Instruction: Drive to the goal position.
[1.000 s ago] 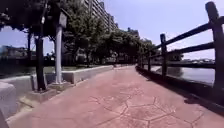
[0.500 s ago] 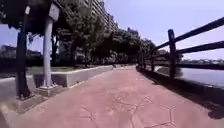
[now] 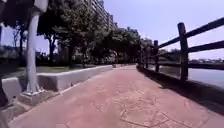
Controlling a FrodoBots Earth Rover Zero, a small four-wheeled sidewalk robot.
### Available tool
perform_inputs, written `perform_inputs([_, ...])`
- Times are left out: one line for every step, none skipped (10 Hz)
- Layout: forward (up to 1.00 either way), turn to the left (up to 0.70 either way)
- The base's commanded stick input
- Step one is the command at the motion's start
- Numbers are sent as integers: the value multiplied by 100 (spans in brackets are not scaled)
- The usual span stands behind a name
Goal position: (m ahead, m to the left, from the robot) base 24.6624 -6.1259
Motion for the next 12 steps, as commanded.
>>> perform_inputs([100,1])
perform_inputs([100,1])
perform_inputs([100,1])
perform_inputs([100,-6])
perform_inputs([100,-31])
perform_inputs([100,-38])
perform_inputs([100,-39])
perform_inputs([100,-13])
perform_inputs([100,1])
perform_inputs([100,1])
perform_inputs([100,1])
perform_inputs([100,1])
